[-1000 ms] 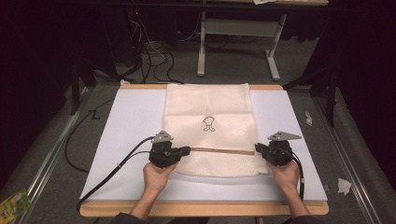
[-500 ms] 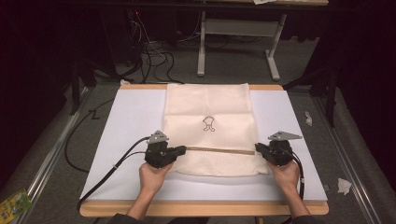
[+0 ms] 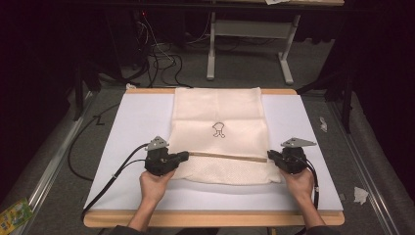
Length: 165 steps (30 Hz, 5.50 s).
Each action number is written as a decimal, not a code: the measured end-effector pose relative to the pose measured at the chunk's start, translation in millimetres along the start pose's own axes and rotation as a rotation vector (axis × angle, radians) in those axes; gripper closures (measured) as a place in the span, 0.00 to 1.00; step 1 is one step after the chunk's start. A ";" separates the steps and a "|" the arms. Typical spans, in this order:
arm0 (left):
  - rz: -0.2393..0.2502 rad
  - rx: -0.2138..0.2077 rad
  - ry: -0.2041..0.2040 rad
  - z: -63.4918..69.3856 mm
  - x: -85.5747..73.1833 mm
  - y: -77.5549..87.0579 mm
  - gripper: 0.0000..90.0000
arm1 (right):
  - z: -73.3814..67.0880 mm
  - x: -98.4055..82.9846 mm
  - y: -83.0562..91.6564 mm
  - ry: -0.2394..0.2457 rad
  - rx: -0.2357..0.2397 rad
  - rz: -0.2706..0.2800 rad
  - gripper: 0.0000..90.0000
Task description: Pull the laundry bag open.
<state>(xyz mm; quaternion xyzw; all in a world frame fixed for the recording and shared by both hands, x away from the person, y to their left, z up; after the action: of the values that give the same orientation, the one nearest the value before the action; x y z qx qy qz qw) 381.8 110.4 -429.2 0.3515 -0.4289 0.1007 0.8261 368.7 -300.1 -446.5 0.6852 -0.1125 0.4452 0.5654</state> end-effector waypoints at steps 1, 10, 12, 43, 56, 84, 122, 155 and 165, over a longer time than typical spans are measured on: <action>-0.004 0.005 -0.004 -0.1 -0.6 -0.6 0.97 | 0.0 0.2 0.1 0.001 0.001 0.001 0.96; -0.015 0.047 -0.038 0.2 -2.0 2.9 0.97 | 1.0 -0.4 1.0 -0.003 0.000 -0.001 0.96; -0.012 0.046 -0.038 -0.1 -1.5 4.0 0.97 | 0.6 -0.2 1.1 -0.001 -0.003 0.006 0.96; 0.050 0.064 0.009 -18.8 -5.0 19.0 0.97 | 2.7 5.4 3.2 0.000 -0.011 -0.002 0.96; 0.061 0.065 0.050 -31.0 -11.8 31.2 0.97 | 2.3 5.9 4.3 -0.006 -0.012 0.010 0.96; 0.090 0.094 0.080 -47.2 -7.3 45.1 0.97 | 5.0 22.2 17.9 -0.014 0.003 0.038 0.96; 0.039 0.146 0.102 -63.6 -15.5 42.7 0.97 | 9.2 16.8 11.2 -0.033 -0.003 0.024 0.96; -0.034 0.173 0.080 -58.9 -29.7 40.9 0.97 | 9.5 -4.4 -5.5 -0.049 0.016 -0.025 0.95; -0.051 0.184 0.085 -59.1 -32.7 40.3 0.97 | 6.5 -10.5 -7.7 -0.054 0.023 -0.028 0.95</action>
<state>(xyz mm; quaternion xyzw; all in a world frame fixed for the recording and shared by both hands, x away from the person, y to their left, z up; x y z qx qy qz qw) 380.6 183.8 -457.5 0.4318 -0.3734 0.1334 0.8101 370.8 -306.9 -459.2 0.7050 -0.1128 0.4198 0.5604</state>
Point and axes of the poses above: each handheld gripper's, and its own axes: y roughly backward along the jaws, x roughly out of its top, z roughly to its right, the point moved 1 cm from there along -y, roughly forward along the jaws, and after that the axes turned 5 degrees about y, right-handed, at the moved point
